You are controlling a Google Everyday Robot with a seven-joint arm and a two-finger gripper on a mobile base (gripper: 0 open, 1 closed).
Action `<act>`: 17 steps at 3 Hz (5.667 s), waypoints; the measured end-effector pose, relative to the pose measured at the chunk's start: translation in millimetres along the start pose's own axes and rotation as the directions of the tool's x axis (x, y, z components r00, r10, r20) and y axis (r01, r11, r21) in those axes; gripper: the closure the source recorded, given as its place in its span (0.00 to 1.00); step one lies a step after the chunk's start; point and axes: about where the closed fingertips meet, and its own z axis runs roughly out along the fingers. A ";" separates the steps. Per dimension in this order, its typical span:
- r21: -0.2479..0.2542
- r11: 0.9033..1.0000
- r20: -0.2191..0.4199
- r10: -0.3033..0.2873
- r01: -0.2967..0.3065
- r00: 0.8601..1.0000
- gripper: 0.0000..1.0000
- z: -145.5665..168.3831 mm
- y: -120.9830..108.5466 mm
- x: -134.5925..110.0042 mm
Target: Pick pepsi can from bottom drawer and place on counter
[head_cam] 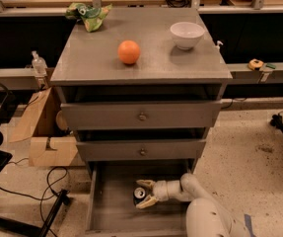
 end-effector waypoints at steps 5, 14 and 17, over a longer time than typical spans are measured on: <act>0.111 0.990 -0.030 0.085 -0.081 0.996 1.00 -28.2 -27.1 -74.2; 0.519 0.855 -0.097 0.054 0.004 0.994 1.00 -196.7 43.3 -669.5; 0.598 0.800 -0.049 -0.026 0.050 0.998 1.00 -197.2 -4.4 -810.8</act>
Offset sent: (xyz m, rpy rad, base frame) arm -0.0099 0.0067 0.0048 0.0084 0.0317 0.0207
